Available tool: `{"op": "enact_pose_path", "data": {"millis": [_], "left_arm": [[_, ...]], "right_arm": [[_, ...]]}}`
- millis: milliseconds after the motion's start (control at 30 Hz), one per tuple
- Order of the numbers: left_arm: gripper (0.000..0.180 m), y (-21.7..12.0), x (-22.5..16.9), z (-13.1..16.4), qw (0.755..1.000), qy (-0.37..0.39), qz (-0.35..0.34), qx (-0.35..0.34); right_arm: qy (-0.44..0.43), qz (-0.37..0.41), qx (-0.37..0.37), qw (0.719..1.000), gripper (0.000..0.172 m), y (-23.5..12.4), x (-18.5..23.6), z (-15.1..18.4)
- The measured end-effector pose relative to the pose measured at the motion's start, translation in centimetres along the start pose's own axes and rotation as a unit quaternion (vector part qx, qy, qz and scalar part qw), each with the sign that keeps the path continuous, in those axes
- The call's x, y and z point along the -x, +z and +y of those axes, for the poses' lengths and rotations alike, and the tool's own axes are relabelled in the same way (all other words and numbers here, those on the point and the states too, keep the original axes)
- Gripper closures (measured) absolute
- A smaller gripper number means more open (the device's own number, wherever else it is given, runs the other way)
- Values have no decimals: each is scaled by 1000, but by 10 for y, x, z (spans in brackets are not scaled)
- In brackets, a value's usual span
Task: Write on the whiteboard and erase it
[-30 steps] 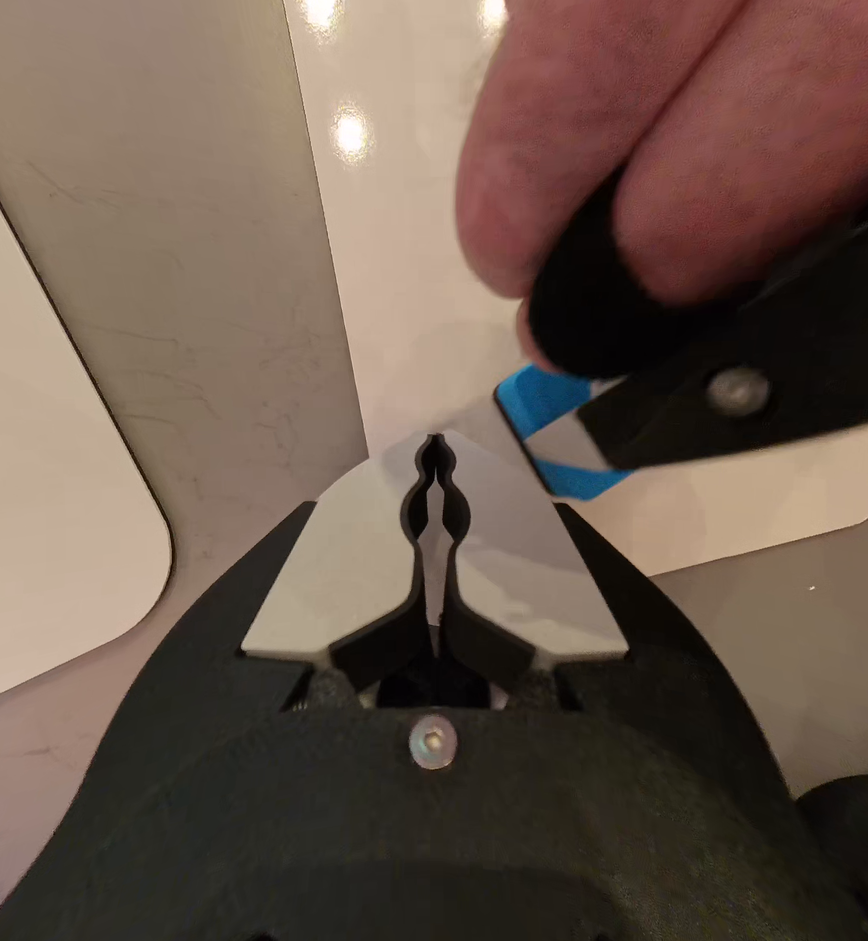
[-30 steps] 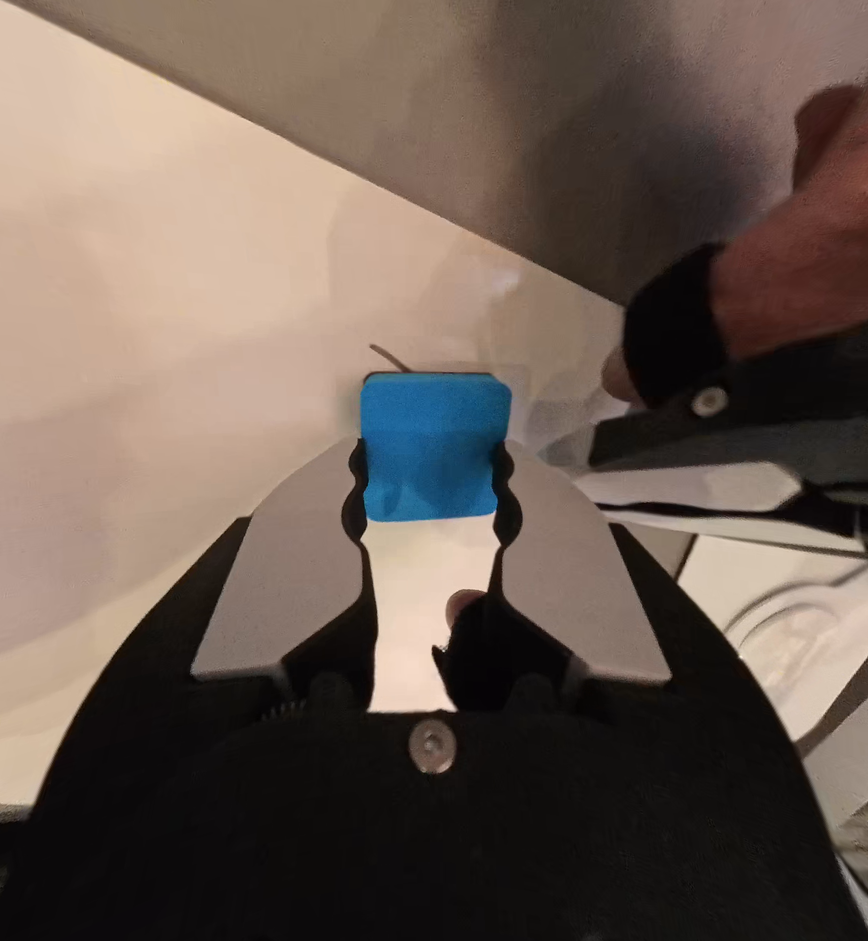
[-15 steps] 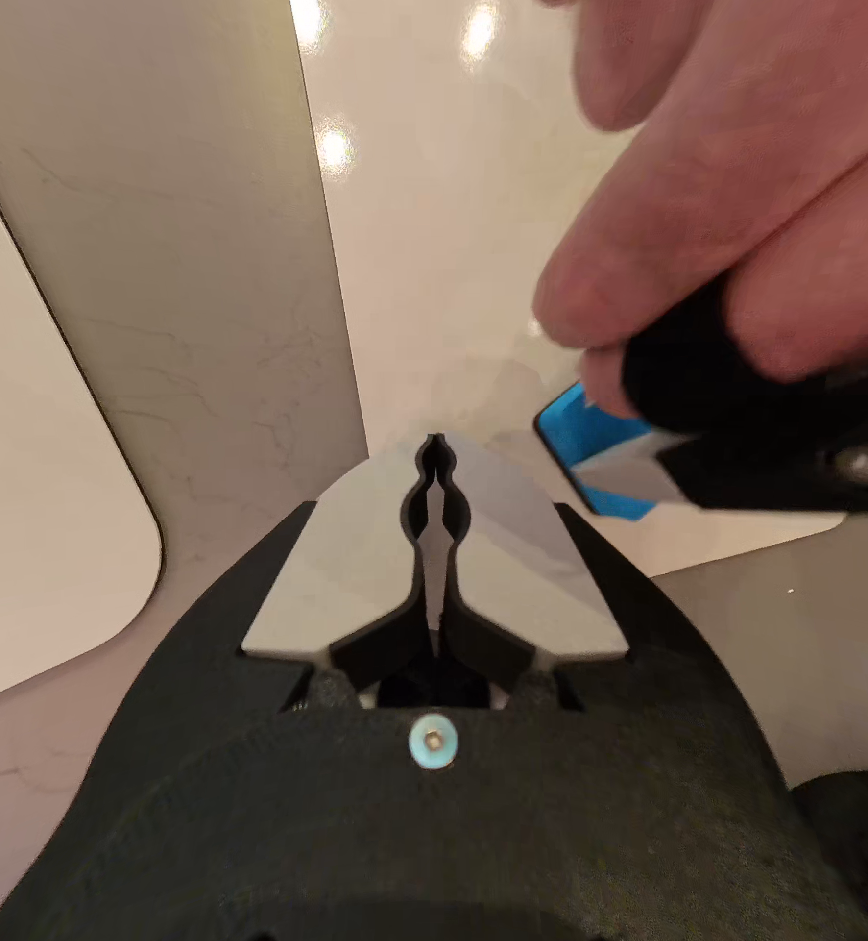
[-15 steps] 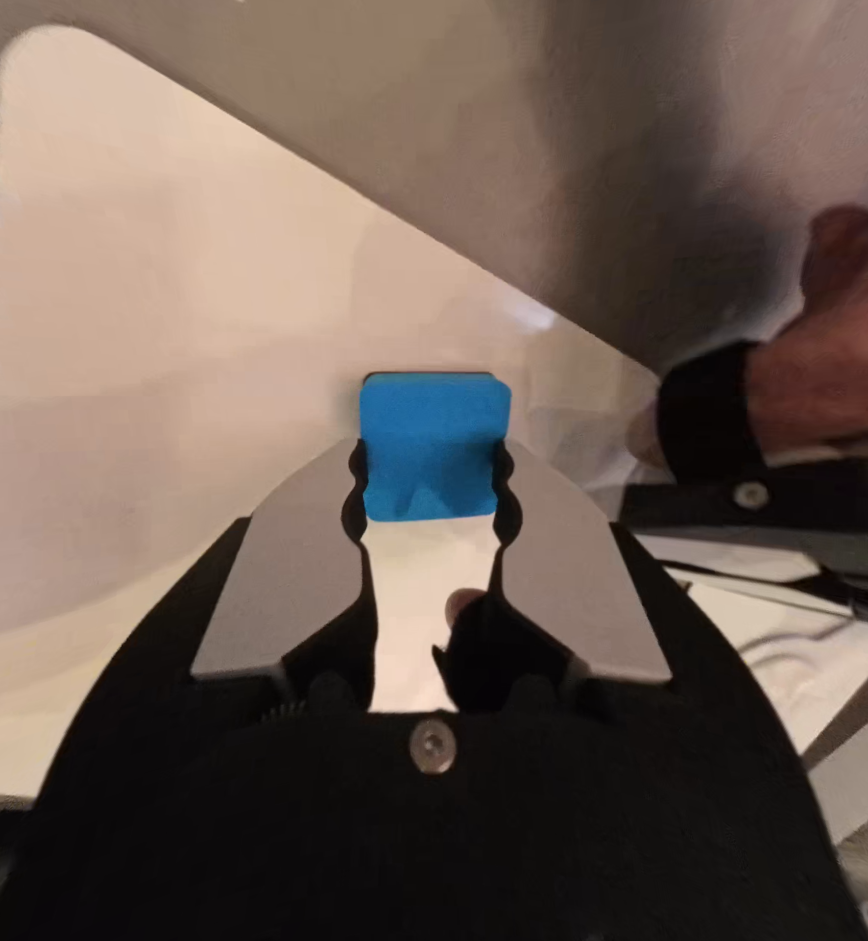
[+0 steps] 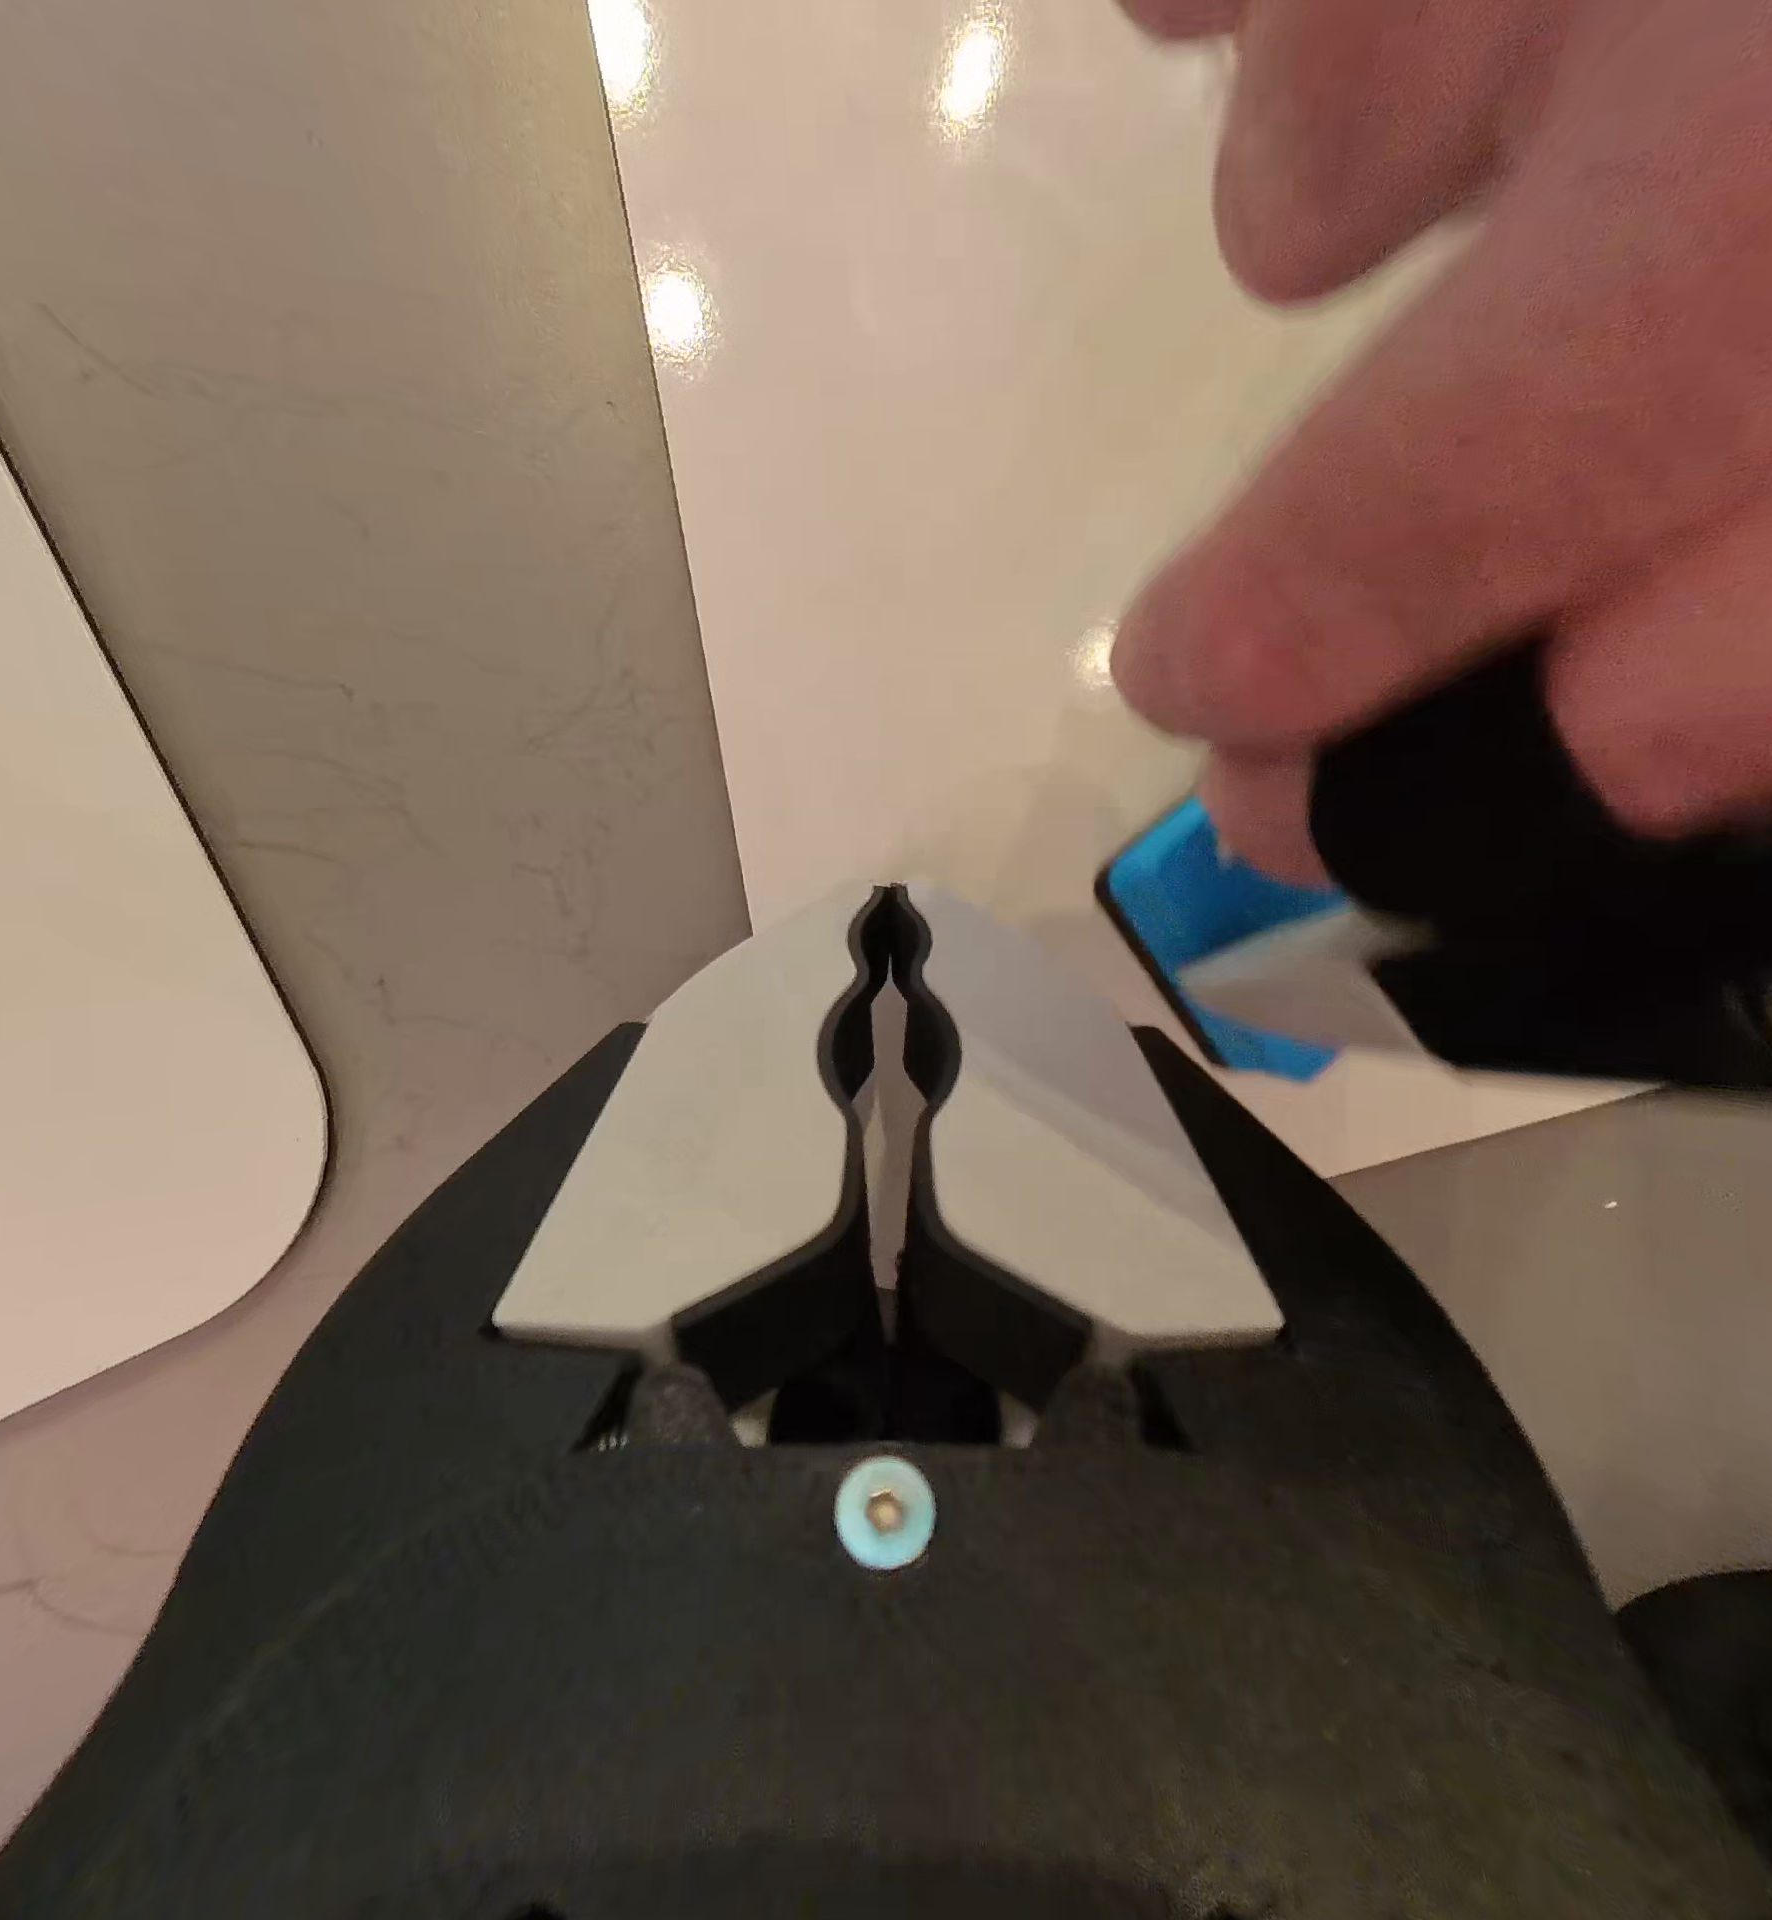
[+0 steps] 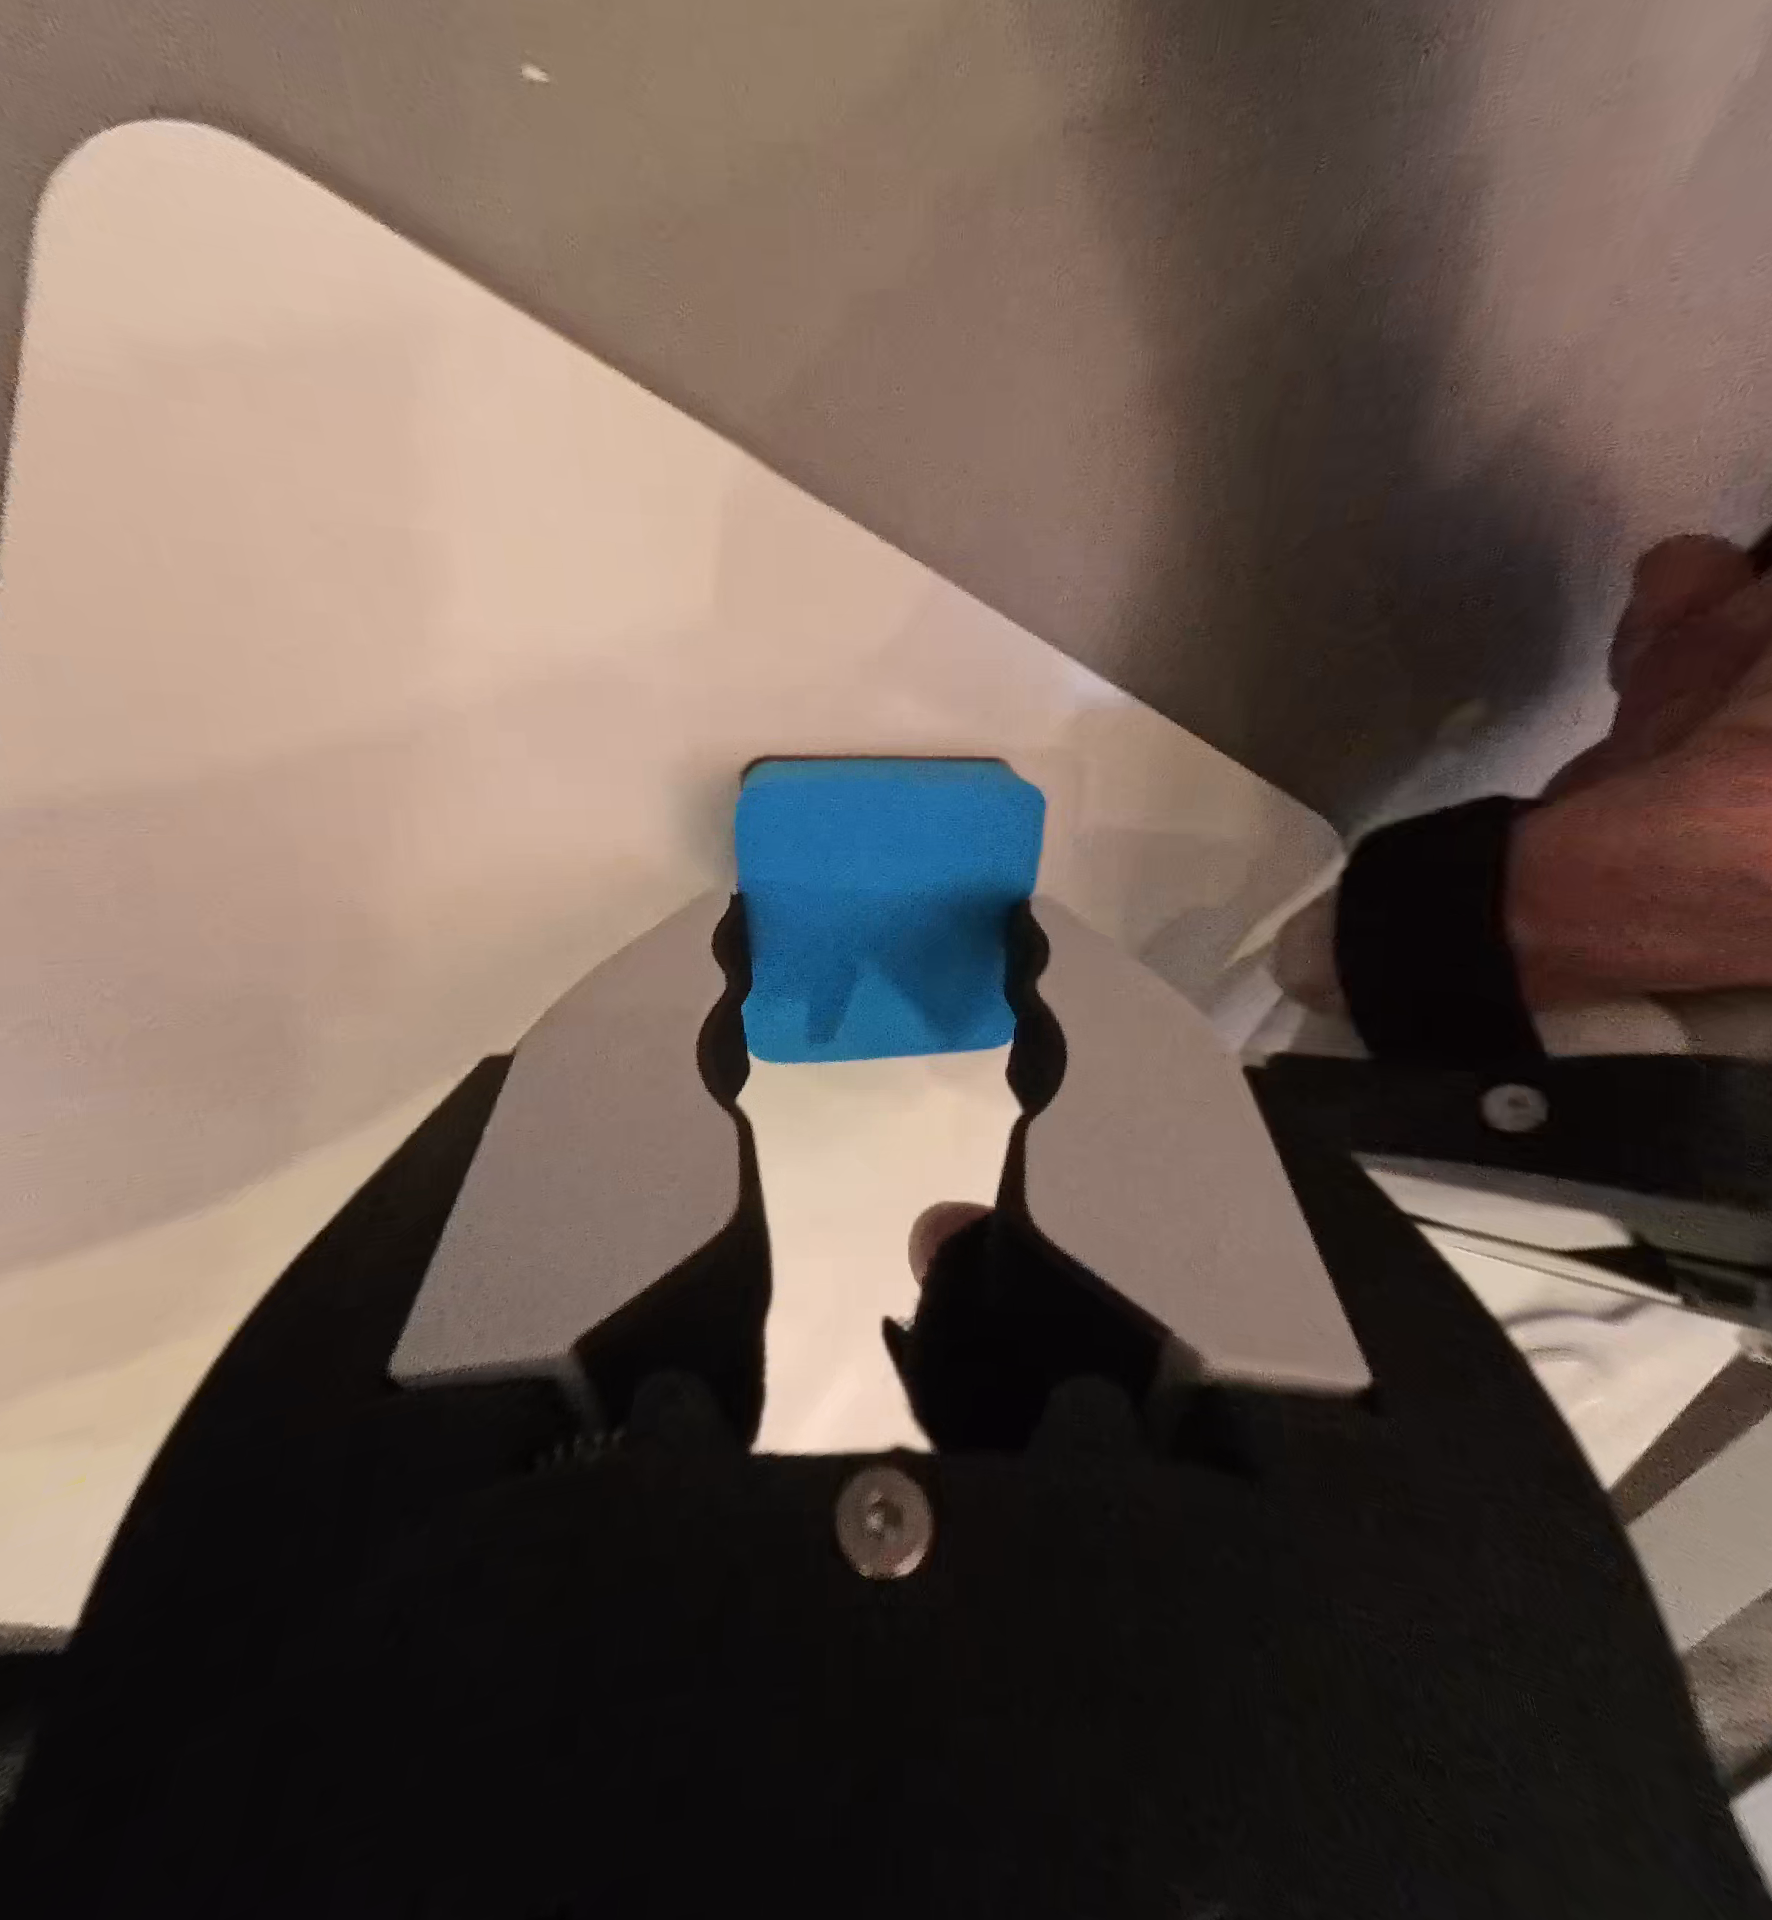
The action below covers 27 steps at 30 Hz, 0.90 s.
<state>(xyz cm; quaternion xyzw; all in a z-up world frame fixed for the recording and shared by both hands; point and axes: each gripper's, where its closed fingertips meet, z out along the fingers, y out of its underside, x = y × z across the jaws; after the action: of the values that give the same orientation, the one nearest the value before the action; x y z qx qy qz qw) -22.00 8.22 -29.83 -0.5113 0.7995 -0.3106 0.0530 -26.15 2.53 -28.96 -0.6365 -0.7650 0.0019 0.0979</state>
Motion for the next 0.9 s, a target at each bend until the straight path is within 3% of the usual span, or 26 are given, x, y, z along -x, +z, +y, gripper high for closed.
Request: {"op": "enact_pose_path", "data": {"millis": [133,300,400,533,633,767,900], "left_arm": [[180,0,0,0,1000,-3,8,1],[180,0,0,0,1000,-9,13,-6],[180,0,0,0,1000,-9,14,-7],[180,0,0,0,1000,-11,17,-11],[180,0,0,0,1000,-10,15,-6],[180,0,-1,0,1000,-9,11,-2],[180,0,-1,0,1000,-12,15,-4]], "right_arm": [[69,2,12,998,122,-5,-7,49],[23,8,-14,1000,122,-1,-4,11],[53,-2,-5,999,122,-3,-7,34],[7,-3,-4,1000,122,-1,0,7],[50,-9,0,999,122,-4,-2,34],[7,-3,-10,1000,122,-1,3,5],[51,-3,-3,999,122,-3,-4,31]]}}
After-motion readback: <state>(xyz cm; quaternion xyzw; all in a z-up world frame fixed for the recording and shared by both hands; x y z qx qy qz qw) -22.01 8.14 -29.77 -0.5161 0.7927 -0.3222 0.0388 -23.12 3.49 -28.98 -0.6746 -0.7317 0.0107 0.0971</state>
